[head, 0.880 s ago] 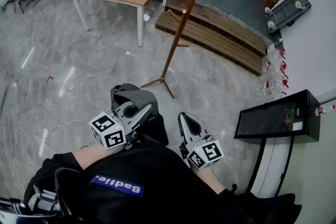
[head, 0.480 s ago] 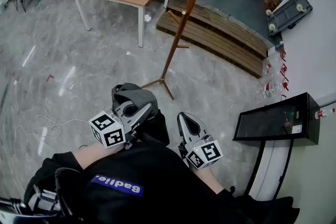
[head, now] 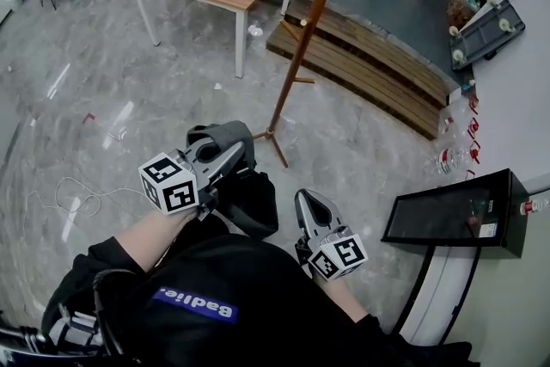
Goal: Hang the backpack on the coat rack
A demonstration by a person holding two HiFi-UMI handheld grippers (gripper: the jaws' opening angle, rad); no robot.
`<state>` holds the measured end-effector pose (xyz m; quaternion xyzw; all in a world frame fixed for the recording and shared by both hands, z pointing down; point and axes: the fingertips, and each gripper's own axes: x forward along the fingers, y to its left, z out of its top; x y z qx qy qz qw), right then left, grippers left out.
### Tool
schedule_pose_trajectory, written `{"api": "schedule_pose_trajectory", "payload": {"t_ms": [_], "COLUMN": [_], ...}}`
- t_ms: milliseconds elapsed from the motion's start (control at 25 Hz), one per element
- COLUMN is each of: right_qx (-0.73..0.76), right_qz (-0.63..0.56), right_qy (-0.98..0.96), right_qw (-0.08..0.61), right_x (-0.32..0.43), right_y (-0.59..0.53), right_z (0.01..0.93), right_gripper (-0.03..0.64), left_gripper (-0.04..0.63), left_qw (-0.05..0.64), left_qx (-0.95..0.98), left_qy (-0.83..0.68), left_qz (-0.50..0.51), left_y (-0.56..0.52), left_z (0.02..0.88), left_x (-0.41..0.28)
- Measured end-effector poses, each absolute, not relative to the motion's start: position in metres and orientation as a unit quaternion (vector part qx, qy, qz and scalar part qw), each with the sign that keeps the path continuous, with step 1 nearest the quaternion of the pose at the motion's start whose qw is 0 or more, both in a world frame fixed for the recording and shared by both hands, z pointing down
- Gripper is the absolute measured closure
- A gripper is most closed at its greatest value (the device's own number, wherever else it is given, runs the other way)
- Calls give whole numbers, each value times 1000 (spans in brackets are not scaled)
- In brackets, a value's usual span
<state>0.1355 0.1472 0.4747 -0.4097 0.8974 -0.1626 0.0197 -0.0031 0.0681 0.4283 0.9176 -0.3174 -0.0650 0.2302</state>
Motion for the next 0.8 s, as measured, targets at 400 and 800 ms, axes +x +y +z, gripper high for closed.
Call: {"api": "schedule_pose_trajectory", "payload": {"t_ms": [400,800], "right_qx": [-448,-527], "right_qz": [-162,-163], "right_qy": [879,834], "right_qw": [-7,-6], "right_x": [130,104], "right_y": [72,-28], "right_z": [484,480], "right_gripper": [609,609], "left_gripper": [561,561], "left_qw": [215,232], "left_qx": [933,953], "left_qy": [-280,-193], "left_qz": [-64,-39], "left_y": [-15,-121], "left_z": [416,421], "left_x": [-13,-31]}}
